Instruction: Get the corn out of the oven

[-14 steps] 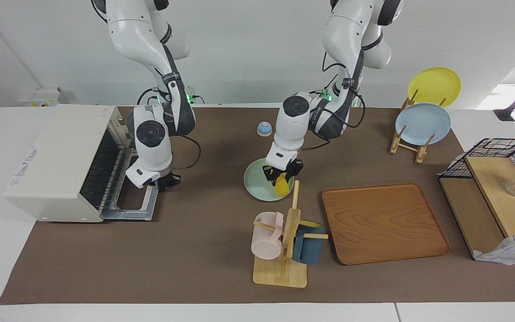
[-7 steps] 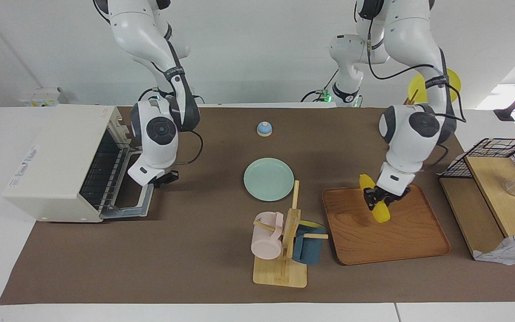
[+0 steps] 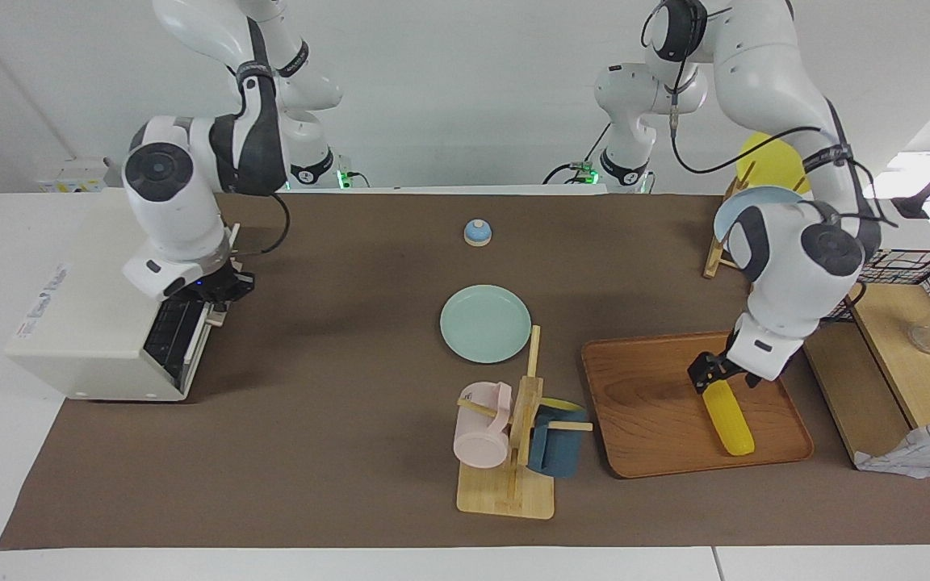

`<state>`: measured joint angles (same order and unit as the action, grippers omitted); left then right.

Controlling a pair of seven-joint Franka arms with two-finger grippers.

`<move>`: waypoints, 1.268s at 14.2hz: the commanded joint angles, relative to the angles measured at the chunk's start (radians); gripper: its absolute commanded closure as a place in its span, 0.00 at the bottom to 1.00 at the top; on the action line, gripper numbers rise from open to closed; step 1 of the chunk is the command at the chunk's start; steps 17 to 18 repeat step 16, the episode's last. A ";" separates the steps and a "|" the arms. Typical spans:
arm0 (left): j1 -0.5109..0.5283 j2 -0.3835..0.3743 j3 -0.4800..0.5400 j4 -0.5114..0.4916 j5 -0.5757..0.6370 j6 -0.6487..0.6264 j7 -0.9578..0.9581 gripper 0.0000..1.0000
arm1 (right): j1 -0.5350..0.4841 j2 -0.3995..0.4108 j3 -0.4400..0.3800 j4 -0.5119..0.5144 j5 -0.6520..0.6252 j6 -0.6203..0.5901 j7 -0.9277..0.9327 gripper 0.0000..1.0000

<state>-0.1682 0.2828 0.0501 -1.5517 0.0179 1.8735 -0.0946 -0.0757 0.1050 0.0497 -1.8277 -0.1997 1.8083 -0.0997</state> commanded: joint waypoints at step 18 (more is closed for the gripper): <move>0.010 -0.376 -0.006 -0.059 -0.003 -0.398 0.044 0.00 | -0.056 -0.105 -0.002 0.302 0.183 -0.434 -0.025 0.00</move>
